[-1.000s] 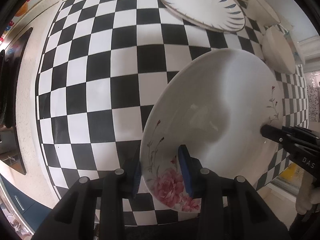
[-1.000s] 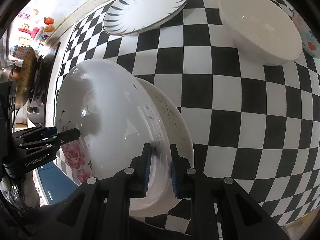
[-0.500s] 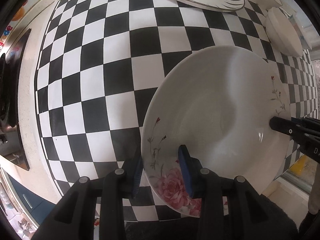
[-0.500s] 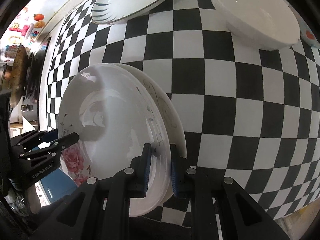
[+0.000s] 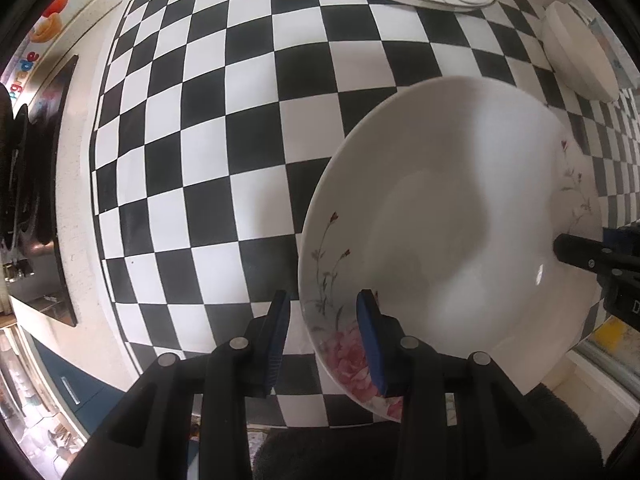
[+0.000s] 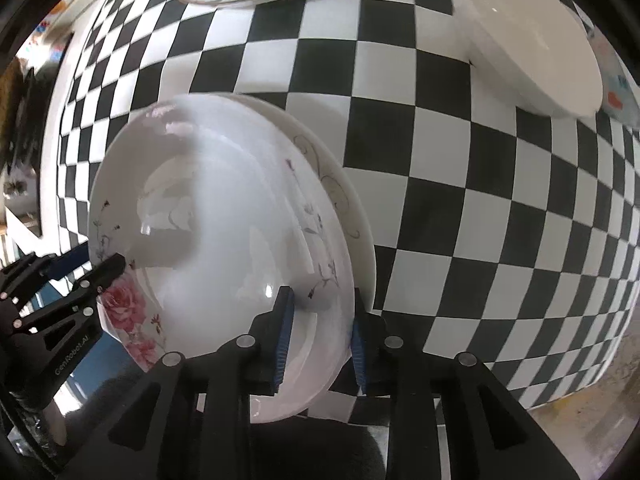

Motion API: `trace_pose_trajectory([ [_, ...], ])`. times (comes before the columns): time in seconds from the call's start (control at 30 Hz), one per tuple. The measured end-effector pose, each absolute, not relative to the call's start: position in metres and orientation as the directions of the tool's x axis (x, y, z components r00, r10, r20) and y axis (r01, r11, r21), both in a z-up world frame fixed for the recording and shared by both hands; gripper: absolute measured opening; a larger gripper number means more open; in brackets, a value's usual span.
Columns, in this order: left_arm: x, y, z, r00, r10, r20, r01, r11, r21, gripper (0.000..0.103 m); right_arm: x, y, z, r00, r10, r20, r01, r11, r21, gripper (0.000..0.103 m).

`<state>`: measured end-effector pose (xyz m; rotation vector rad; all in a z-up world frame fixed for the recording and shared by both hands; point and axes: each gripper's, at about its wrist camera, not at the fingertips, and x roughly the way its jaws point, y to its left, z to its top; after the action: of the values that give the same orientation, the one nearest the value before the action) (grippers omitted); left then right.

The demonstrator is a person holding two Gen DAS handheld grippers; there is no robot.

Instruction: Organize plates and bowls

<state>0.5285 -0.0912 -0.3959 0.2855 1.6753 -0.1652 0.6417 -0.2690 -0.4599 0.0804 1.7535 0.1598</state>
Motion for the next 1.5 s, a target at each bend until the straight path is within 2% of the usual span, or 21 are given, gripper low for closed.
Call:
trace_pose_trajectory([
  [0.13, 0.522, -0.087, -0.392, -0.092, 0.101, -0.991, 0.286, 0.956, 0.071, 0.032, 0.643, -0.255, -0.46, -0.203, 0.106, -0.973, -0.07, 0.99, 0.122, 0.03],
  [0.23, 0.52, -0.087, -0.39, -0.089, 0.099, -0.991, 0.277, 0.958, 0.07, 0.032, 0.644, -0.254, -0.462, -0.221, 0.135, -0.966, -0.04, 0.988, 0.147, 0.033],
  [0.3, 0.521, -0.086, -0.389, -0.098, 0.1, -0.99, 0.266, 0.961, 0.071, 0.032, 0.649, -0.265, -0.464, -0.247, 0.209, -0.946, 0.012, 0.977, 0.213, 0.043],
  [0.43, 0.523, -0.082, -0.385, -0.105, 0.08, -0.991, 0.238, 0.97, 0.053, 0.032, 0.652, -0.274, -0.466, -0.265, 0.309, -0.913, 0.089, 0.951, 0.296, 0.051],
  [0.53, 0.522, -0.077, -0.386, -0.114, 0.074, -0.991, 0.222, 0.974, 0.047, 0.032, 0.653, -0.279, -0.465, -0.256, 0.329, -0.909, 0.104, 0.944, 0.313, 0.052],
  [0.8, 0.526, -0.058, -0.369, -0.082, 0.023, -0.996, 0.177, 0.984, 0.008, 0.032, 0.646, -0.271, -0.465, -0.254, 0.274, -0.928, 0.038, 0.961, 0.274, 0.053],
  [0.93, 0.54, -0.051, -0.344, -0.028, -0.036, -0.999, 0.127, 0.991, -0.039, 0.033, 0.651, -0.266, -0.443, -0.184, 0.28, -0.942, 0.023, 0.959, 0.281, 0.053],
  [1.03, 0.562, -0.045, -0.325, 0.026, -0.085, -0.996, 0.08, 0.993, -0.083, 0.033, 0.667, -0.264, -0.413, -0.056, 0.328, -0.943, 0.0, 0.944, 0.329, 0.053],
  [1.17, 0.604, -0.044, -0.299, 0.09, -0.102, -0.991, 0.046, 0.994, -0.098, 0.033, 0.697, -0.264, -0.378, 0.106, 0.344, -0.933, -0.051, 0.939, 0.34, 0.06],
  [1.3, 0.639, -0.046, -0.284, 0.15, -0.102, -0.983, 0.046, 0.994, -0.097, 0.033, 0.737, -0.28, -0.362, 0.152, 0.359, -0.921, -0.022, 0.933, 0.36, 0.06],
  [1.5, 0.701, -0.051, -0.288, 0.159, -0.134, -0.978, 0.034, 0.991, -0.13, 0.033, 0.799, -0.304, -0.376, 0.153, 0.363, -0.919, 0.064, 0.924, 0.376, 0.06],
])
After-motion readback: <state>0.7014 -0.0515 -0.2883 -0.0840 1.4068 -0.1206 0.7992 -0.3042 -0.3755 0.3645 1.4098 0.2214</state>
